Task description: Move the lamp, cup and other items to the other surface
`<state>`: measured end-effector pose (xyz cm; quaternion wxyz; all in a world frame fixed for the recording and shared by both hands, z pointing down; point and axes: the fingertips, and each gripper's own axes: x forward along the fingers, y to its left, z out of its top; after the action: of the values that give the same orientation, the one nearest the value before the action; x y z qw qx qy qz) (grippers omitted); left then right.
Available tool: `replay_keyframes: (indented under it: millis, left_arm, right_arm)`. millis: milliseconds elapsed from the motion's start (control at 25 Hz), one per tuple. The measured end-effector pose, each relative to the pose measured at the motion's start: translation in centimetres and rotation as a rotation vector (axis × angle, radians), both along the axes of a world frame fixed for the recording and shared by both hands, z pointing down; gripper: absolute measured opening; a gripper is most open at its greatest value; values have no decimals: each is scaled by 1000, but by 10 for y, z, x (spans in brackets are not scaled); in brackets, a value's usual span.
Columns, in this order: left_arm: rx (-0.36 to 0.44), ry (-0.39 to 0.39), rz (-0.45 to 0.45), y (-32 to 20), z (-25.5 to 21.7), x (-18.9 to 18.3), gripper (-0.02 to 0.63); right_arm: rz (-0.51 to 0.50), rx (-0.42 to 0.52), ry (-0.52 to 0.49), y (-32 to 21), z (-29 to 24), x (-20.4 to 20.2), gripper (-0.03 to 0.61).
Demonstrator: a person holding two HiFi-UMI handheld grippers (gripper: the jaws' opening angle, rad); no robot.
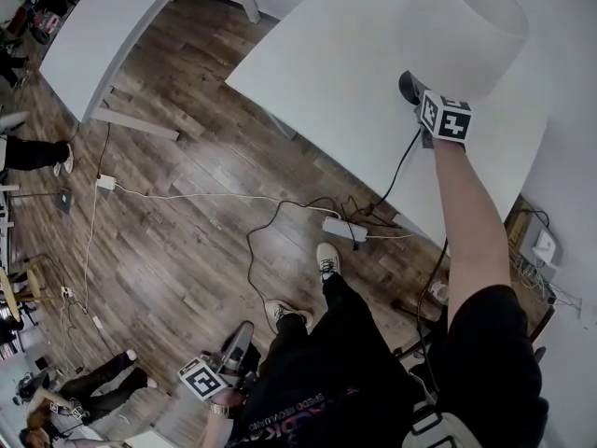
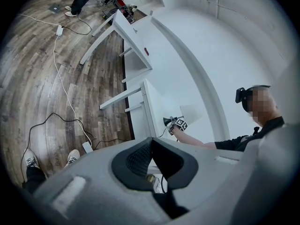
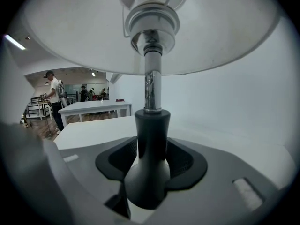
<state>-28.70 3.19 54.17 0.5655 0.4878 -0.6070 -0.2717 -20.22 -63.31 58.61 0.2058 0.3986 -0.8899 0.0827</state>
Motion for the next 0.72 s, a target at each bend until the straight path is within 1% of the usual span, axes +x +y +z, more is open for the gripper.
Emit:
replay_keyframes:
  millis: [80, 240, 440, 520, 720]
  left_arm:
    - [-3, -6, 6, 0, 1, 2, -3]
    - [-4, -8, -4, 4, 2, 4, -3]
    - [0, 6, -34, 9, 2, 7, -3]
    - [8, 15, -39, 9, 2, 9, -2]
    - [6, -2, -15, 8, 3, 9, -3]
  right_arm:
    - [15, -6, -16, -1, -1, 1, 169]
    - [35, -13, -23, -4, -1, 3, 164]
    - [61, -1, -25, 3, -3, 5, 163]
    - [53, 2, -43, 10, -5, 5, 163]
    - [-2, 19, -111, 25, -21, -4, 163]
